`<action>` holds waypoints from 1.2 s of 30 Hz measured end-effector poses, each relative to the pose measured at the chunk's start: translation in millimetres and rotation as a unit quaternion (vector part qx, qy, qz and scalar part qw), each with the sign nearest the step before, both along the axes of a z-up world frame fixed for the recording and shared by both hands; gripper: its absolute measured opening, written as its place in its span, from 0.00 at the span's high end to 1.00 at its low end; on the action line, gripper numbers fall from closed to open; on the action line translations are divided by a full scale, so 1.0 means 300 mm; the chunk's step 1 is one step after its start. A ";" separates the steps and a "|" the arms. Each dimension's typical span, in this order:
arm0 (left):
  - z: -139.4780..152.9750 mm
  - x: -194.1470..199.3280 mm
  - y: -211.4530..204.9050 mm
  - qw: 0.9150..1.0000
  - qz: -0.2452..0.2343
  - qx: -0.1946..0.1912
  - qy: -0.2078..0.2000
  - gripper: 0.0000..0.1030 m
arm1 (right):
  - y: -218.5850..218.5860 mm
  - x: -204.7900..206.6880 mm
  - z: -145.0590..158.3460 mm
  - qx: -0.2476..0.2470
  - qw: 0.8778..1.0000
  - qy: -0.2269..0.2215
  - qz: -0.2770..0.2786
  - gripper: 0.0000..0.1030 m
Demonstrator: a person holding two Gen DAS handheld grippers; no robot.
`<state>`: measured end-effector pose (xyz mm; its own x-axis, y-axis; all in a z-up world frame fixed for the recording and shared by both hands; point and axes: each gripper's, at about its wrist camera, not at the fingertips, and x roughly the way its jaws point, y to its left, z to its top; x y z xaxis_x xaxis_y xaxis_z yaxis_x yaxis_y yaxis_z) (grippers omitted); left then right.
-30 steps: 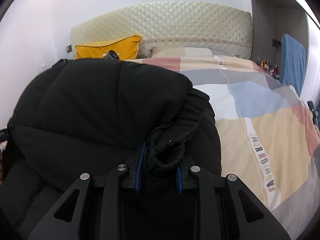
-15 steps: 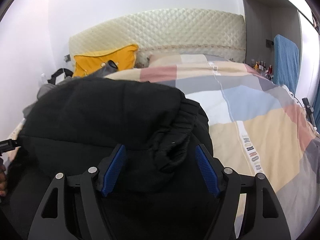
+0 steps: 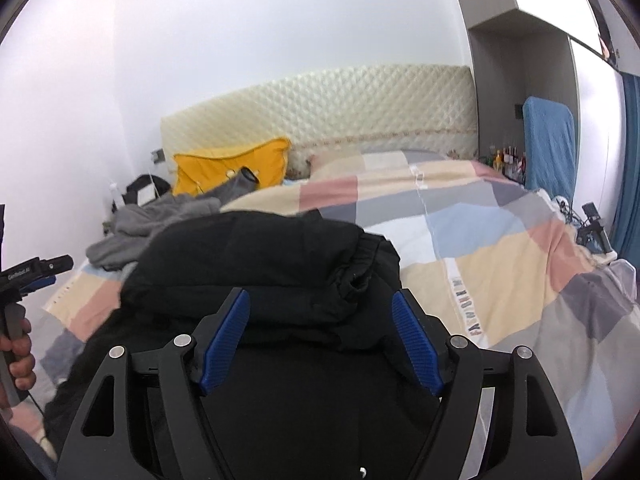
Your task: Fold large clothes
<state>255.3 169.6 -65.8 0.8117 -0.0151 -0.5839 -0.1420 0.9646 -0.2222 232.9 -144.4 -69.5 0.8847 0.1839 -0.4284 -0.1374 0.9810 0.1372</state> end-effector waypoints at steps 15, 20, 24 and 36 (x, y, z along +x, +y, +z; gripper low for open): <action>0.659 -0.353 0.046 0.992 -0.040 0.009 -0.117 0.01 | -0.007 -0.359 0.466 0.011 0.995 -0.099 0.021 0.23; 0.801 -0.511 0.072 0.991 -0.033 0.021 -0.131 0.00 | 0.000 -0.428 0.493 0.020 0.997 -0.056 0.042 0.23; 0.808 -0.609 0.066 0.990 -0.037 0.059 -0.123 0.00 | -0.006 -0.483 0.445 0.022 0.998 -0.037 0.045 0.23; 0.363 -0.662 0.111 0.997 -0.070 0.034 0.030 0.00 | -0.061 -0.519 0.146 0.021 0.996 0.073 0.049 0.23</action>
<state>56.8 202.8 43.1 0.7685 -0.0852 -0.6342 -0.0157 0.9883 -0.1518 77.3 -162.7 -25.7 0.7907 0.2864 -0.5411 -0.2069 0.9568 0.2040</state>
